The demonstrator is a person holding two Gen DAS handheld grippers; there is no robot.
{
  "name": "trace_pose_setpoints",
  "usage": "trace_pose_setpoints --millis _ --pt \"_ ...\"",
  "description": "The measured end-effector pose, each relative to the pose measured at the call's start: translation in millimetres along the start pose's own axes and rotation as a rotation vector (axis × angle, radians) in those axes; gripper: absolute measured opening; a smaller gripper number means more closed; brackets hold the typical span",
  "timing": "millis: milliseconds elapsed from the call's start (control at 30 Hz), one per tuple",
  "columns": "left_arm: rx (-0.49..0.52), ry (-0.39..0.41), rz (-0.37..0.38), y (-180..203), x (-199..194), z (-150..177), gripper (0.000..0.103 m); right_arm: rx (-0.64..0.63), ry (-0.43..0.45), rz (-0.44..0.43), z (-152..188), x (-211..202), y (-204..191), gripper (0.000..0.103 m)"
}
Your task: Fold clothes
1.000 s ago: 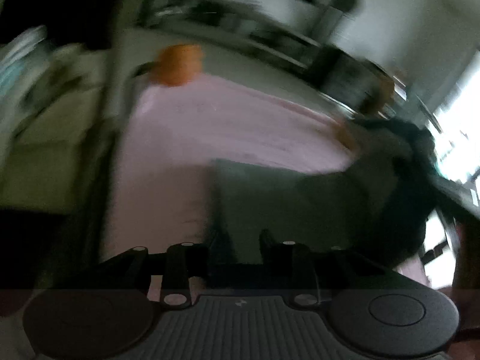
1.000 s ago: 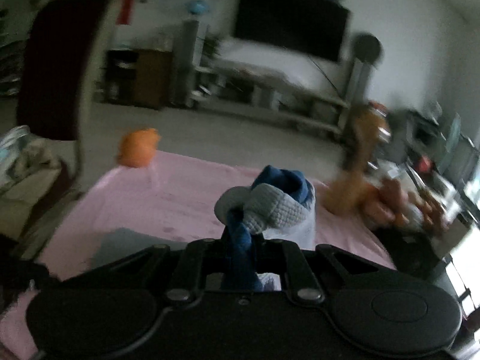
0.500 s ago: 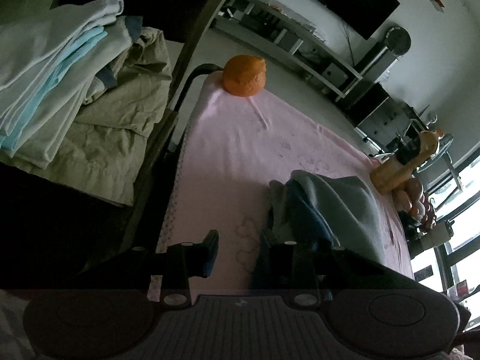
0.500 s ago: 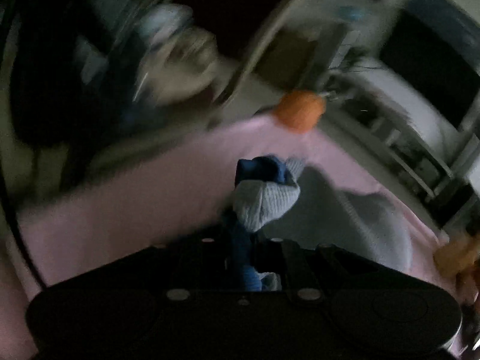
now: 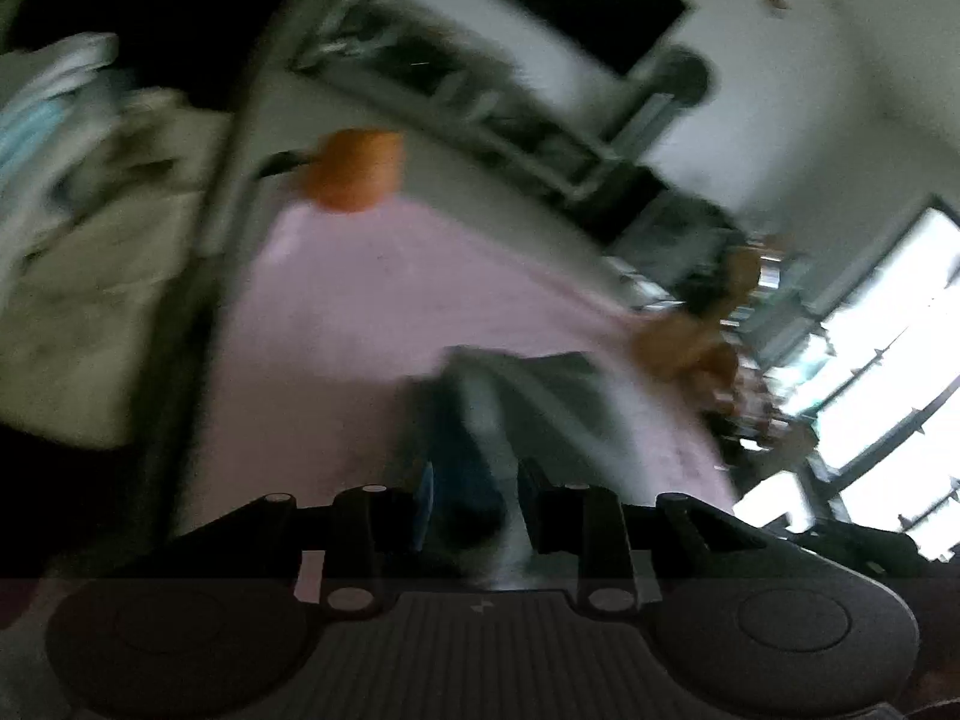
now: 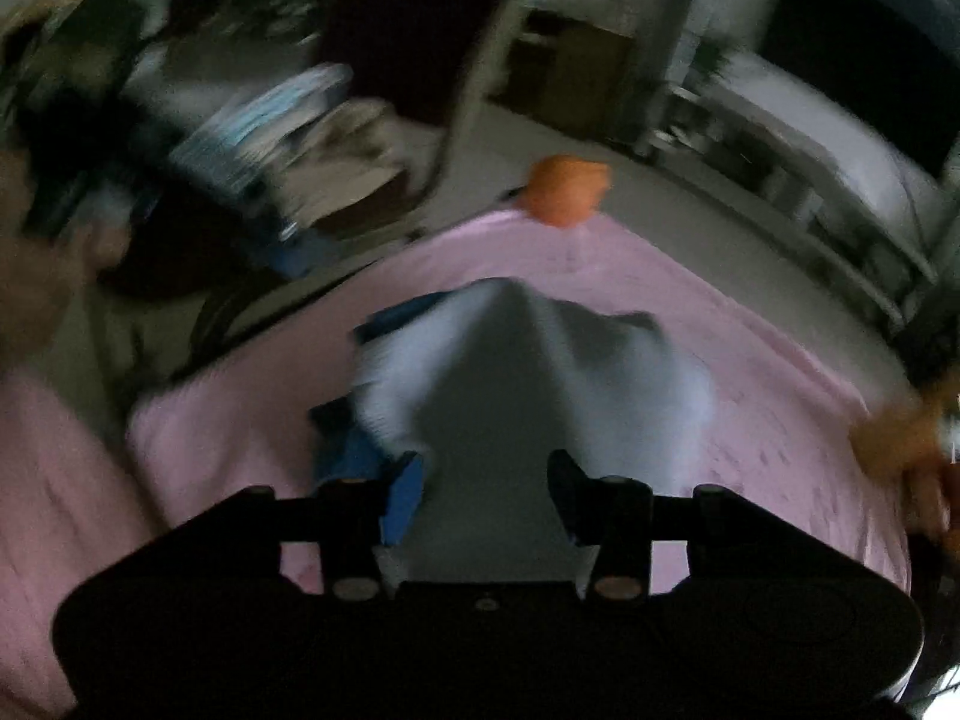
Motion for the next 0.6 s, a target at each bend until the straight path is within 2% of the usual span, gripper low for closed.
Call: trace_pose_setpoints --millis 67,133,200,233,267,400,467,533,600 --pt "0.06 -0.004 0.048 19 14 1 0.027 0.086 -0.016 0.033 4 4 20 0.03" --pt "0.142 -0.05 -0.001 32 35 7 0.024 0.163 -0.042 0.032 12 18 32 0.03" --pt "0.217 -0.171 -0.174 31 65 22 0.02 0.223 -0.066 0.034 22 35 39 0.029" --pt "0.227 -0.241 -0.269 21 79 31 0.011 0.242 -0.08 0.035 28 43 41 0.029" --pt "0.231 -0.293 -0.334 13 87 38 0.013 0.246 -0.103 0.037 36 48 43 0.028" --pt "0.178 -0.31 -0.298 0 75 42 0.013 0.262 -0.189 0.042 66 65 49 0.03" --pt "0.172 -0.306 -0.296 -3 70 46 0.013 0.272 -0.186 0.03 66 58 52 0.031" --pt "0.2 -0.286 -0.304 2 61 47 0.012 0.282 -0.183 0.017 67 51 56 0.032" --pt "0.24 -0.227 -0.271 14 43 46 0.01 0.293 -0.18 0.005 67 44 59 0.033"
Point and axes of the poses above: each gripper's, at about its wrist camera, not at the fingertips, and x roughly the way its jaws point, y to its right, z to its underside, the point moved 3 cm from there along x, roughly the way its jaws point, and after that the axes turned 6 degrees about -x, right-handed, at the moved point
